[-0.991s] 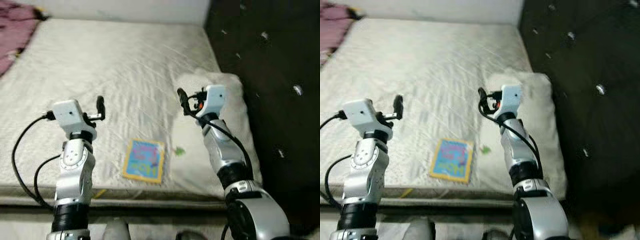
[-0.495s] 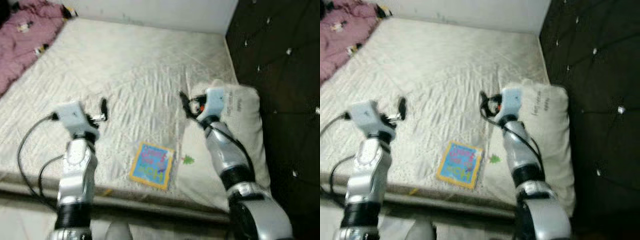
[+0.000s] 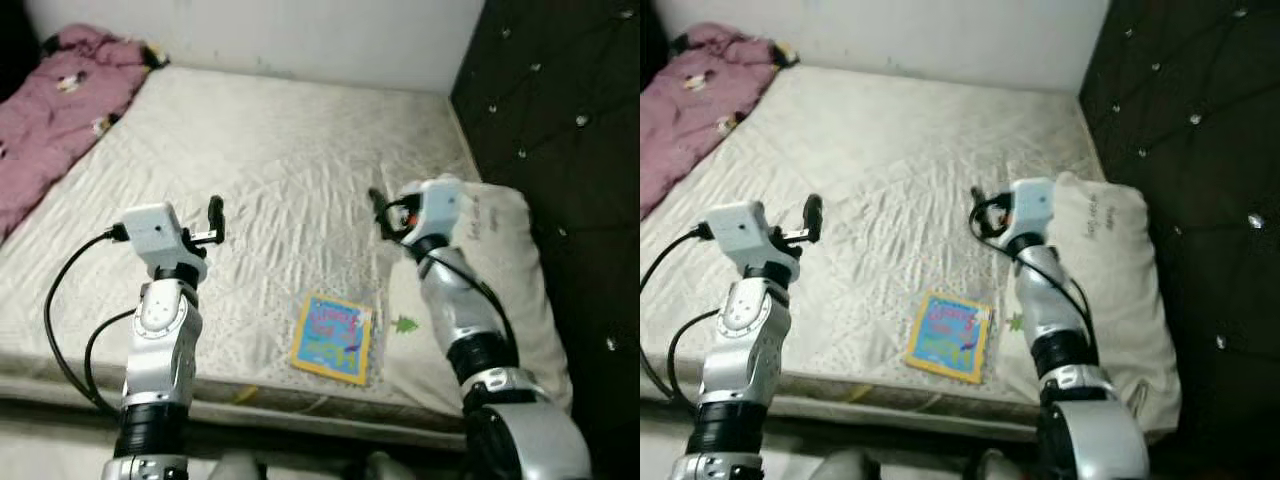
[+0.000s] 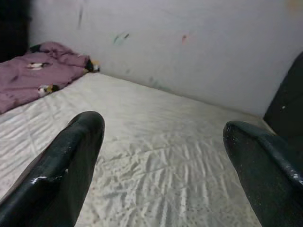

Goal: Clean up the room

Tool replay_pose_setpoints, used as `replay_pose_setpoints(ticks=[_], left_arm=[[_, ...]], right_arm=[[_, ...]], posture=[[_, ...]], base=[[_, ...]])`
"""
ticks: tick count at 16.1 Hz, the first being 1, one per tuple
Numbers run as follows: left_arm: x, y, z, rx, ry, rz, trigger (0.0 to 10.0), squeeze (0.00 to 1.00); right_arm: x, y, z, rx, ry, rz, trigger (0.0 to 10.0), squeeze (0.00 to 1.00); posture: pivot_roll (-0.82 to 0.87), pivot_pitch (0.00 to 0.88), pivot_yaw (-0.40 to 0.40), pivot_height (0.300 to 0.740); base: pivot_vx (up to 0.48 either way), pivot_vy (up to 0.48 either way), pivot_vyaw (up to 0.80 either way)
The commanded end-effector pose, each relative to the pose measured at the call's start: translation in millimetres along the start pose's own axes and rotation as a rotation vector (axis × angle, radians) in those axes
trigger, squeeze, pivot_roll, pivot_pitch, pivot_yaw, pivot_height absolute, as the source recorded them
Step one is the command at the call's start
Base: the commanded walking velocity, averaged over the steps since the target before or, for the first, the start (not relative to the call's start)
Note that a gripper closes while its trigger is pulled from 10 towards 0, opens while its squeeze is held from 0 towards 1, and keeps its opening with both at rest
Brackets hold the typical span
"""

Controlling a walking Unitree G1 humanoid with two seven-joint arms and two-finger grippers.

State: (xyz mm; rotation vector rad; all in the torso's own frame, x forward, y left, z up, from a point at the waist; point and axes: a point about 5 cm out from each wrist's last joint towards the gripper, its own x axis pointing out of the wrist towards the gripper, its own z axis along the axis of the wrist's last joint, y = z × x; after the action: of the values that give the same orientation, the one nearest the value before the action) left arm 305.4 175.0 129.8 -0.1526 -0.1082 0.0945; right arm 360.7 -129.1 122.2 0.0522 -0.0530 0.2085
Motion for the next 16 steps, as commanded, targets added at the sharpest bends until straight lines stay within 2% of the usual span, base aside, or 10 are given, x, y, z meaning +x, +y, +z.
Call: replay_pose_setpoints(ticks=[1,5,11,16], left_arm=[[1.9,6.5,3.9,0.02,-0.015,0.013,10.0,0.0],[2.0,6.6,3.7,0.013,-0.018,0.015,10.0,0.0],[3.0,5.7,3.3,-0.003,-0.018,0.015,10.0,0.0],[3.1,4.6,2.6,-0.014,-0.017,0.015,10.0,0.0]], right_arm=[[4.7,11.6,5.4,0.004,-0.019,0.033,10.0,0.0],[5.3,12.3,5.4,-0.003,-0.016,0.037,10.0,0.0],[5.9,12.1,5.2,-0.002,-0.01,0.039,10.0,0.0],[6.0,12.0,4.5,-0.006,-0.004,0.046,10.0,0.0]], posture=[[0.06,0.0,-0.039,0.74],[0.06,0.0,-0.039,0.74],[0.06,0.0,-0.042,0.74],[0.06,0.0,-0.044,0.74]], base=[[0.0,0.48,0.0],[0.0,0.48,0.0],[0.0,0.48,-0.76],[0.0,0.48,0.0]])
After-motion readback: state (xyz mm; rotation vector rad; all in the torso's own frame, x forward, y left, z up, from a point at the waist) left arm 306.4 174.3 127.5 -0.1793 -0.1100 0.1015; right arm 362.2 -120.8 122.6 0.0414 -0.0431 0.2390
